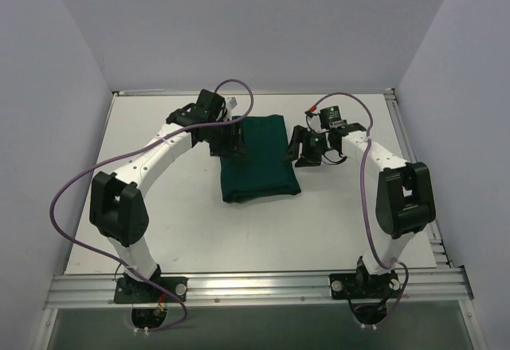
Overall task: Open and lay out the surgical kit
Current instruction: Open the surgical kit at the center of the board.
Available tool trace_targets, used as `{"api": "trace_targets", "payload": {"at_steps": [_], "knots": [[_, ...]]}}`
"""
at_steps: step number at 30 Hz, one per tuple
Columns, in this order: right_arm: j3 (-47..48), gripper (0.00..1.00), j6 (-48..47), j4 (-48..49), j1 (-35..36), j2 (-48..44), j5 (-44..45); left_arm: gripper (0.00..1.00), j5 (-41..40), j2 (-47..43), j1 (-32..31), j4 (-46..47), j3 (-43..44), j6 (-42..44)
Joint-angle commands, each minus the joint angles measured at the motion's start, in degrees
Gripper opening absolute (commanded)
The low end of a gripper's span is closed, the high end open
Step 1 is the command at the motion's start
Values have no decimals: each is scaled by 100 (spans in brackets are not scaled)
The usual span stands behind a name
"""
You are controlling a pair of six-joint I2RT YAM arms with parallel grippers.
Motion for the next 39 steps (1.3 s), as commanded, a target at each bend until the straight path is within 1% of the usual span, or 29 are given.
{"api": "trace_targets", "payload": {"at_steps": [1, 2, 4, 7, 12, 15, 20, 21, 24, 25, 27, 28, 30, 34, 35, 39], "knots": [[-85, 55, 129, 210, 138, 84, -272, 65, 106, -316, -204, 603, -121, 298], [-94, 51, 164, 263, 164, 93, -298, 65, 106, -377, -335, 656, -209, 324], [-102, 50, 269, 386, 217, 119, -351, 66, 79, -422, -433, 787, -271, 334], [-120, 50, 270, 386, 217, 137, -343, 67, 106, -527, -573, 990, -350, 325], [-172, 52, 77, 53, 217, -12, 88, 68, 97, -571, -740, 894, -105, 518], [-365, 52, 85, 52, 208, -126, 35, 68, 132, -571, -820, 858, -52, 606], [-603, 52, 182, 166, 252, -249, -61, 68, 141, -449, -1145, 876, 36, 650], [-603, 51, 182, 158, 252, -258, -61, 68, 106, -422, -1197, 876, 54, 650], [-533, 36, 226, 149, 279, -311, -114, 68, -69, -308, -1399, 850, 185, 650], [-507, 22, 331, 158, 279, -337, -219, 68, -114, -264, -1443, 832, 229, 659], [-340, 9, 489, 175, 296, -425, -342, 68, -358, -150, -1593, 797, 361, 746], [-270, 1, 707, 184, 305, -451, -395, 68, -482, -115, -1654, 779, 414, 781], [-112, 0, 963, 228, 323, -513, -544, 68, -719, 43, -1856, 709, 572, 957], [-32, 0, 1675, 430, 332, -654, -711, 68, -1675, 290, -2199, 542, 774, 1177], [-23, 0, 1876, 439, 332, -680, -720, 69, -1783, 316, -2252, 542, 775, 1247], [99, 0, 2176, 474, 332, -689, -817, 69, -2161, 325, -2446, 665, 696, 1256]]}}
